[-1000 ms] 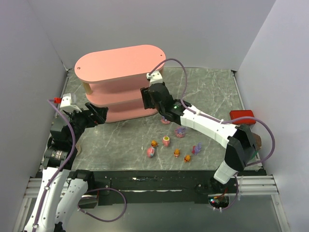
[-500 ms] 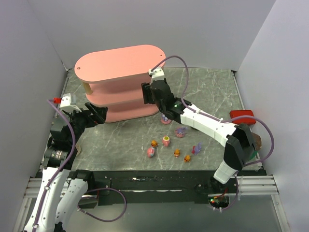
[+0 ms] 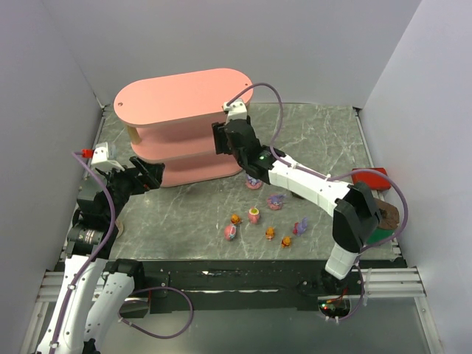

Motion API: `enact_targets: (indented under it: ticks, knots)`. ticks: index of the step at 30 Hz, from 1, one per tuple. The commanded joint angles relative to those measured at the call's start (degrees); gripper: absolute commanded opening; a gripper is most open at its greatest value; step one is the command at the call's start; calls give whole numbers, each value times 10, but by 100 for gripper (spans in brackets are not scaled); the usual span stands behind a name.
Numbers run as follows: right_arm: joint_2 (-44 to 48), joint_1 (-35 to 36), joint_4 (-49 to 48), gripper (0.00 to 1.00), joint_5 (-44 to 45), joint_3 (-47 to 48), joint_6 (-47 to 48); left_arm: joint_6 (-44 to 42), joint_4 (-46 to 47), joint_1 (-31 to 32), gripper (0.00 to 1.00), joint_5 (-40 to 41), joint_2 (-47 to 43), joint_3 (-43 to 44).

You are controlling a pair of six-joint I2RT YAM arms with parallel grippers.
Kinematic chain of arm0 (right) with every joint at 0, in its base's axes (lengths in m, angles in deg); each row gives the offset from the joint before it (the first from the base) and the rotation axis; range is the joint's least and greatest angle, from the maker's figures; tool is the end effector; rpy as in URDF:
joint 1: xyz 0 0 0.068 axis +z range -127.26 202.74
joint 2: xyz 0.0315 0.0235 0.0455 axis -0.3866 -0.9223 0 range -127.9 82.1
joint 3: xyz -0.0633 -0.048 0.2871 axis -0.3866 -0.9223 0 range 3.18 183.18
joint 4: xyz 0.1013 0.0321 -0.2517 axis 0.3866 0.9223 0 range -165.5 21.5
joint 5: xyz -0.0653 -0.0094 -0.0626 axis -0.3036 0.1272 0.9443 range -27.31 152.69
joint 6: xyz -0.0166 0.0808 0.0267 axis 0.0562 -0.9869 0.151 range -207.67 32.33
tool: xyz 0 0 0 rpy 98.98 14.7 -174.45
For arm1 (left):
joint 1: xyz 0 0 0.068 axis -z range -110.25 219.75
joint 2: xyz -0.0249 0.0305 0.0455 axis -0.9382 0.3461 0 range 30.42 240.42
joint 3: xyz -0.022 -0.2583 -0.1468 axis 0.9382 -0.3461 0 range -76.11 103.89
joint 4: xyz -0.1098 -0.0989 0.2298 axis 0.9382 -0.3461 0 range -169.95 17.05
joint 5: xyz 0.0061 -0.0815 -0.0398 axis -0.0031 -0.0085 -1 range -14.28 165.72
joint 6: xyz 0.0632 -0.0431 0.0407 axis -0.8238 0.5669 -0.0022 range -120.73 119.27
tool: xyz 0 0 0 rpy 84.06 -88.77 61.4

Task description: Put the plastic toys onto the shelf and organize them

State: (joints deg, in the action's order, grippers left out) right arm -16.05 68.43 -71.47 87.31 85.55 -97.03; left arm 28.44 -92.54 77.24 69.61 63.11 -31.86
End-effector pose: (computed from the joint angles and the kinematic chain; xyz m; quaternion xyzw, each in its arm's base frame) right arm 0.3445 0.3071 0.3394 -0.1327 0.7977 0.1048 0.5788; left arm 0.1625 -0.0295 0.3594 -0.1074 0.7469 -0.2440 0.6091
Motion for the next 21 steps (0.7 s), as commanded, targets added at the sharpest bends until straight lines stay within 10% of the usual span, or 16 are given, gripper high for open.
enact_targets:
  ticks: [1,21]
  knots:
    - [-20,-8,-4,73,13,25,-2,-9,7,0,96,7,-10,3]
    - [-7,-10,-90,86,26,-24,15,-9,9,0,96,6,-3,3]
